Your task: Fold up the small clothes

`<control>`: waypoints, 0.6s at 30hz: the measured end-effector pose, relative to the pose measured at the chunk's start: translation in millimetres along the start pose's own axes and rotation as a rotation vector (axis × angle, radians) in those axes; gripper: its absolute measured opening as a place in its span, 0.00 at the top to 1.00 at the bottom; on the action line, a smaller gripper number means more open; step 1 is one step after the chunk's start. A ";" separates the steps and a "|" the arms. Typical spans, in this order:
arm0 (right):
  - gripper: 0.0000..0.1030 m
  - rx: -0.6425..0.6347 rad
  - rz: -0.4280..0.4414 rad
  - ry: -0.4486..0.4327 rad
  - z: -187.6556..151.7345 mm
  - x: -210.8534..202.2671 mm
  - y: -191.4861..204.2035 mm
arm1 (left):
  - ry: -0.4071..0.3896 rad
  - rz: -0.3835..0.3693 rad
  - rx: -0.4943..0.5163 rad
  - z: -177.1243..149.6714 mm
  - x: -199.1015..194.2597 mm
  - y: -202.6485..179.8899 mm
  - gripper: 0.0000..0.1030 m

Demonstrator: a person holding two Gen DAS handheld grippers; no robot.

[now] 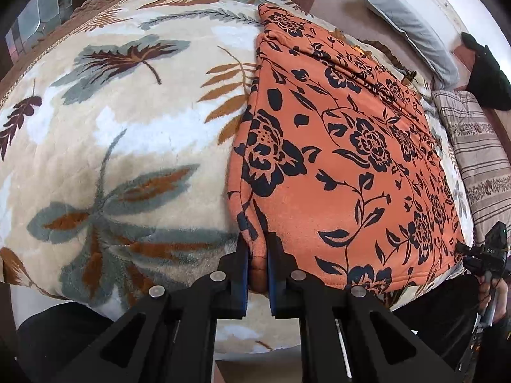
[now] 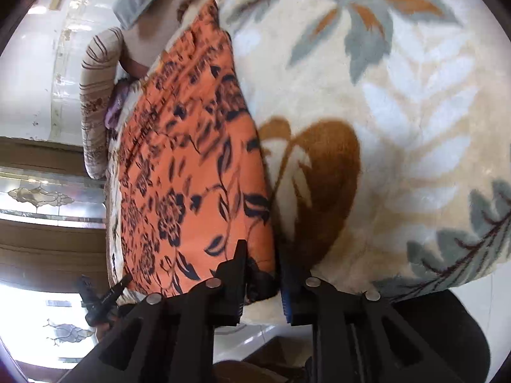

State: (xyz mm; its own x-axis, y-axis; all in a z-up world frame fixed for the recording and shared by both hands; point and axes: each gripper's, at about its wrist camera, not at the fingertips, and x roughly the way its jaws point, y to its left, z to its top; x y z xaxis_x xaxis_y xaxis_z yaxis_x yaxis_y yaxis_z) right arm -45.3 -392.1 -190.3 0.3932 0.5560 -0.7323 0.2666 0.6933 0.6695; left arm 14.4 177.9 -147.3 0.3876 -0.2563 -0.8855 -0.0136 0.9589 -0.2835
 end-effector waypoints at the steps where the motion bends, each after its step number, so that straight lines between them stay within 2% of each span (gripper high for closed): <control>1: 0.84 -0.007 0.000 0.001 0.3 -0.6 0.4 | 0.000 -0.001 0.001 0.0 -0.2 0.1 0.91; 3: 0.91 -0.015 0.015 -0.004 0.0 -2.9 2.3 | -0.010 -0.011 0.001 1.7 -4.7 0.2 0.92; 8: 0.91 -0.029 0.139 -0.109 8.8 -32.8 22.3 | -0.126 -0.061 0.006 14.8 -43.7 -2.6 0.92; 10: 0.91 -0.051 0.139 -0.118 15.2 -36.4 27.3 | -0.111 -0.044 0.015 19.3 -39.2 -2.9 0.92; 14: 0.91 -0.004 0.118 -0.056 21.6 -11.0 12.7 | -0.018 -0.005 0.010 20.7 -10.7 0.9 0.92; 18: 0.91 -0.012 0.146 -0.062 26.3 -10.6 15.7 | -0.063 -0.028 0.043 35.8 -23.9 -9.0 0.92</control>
State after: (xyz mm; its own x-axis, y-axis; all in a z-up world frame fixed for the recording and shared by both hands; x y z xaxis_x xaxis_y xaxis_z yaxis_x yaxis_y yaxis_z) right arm -22.2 -399.2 -168.8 0.4805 0.6225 -0.6177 0.1921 0.6126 0.7667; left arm 38.2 179.7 -110.4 0.4445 -0.2764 -0.8521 0.0369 0.9560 -0.2909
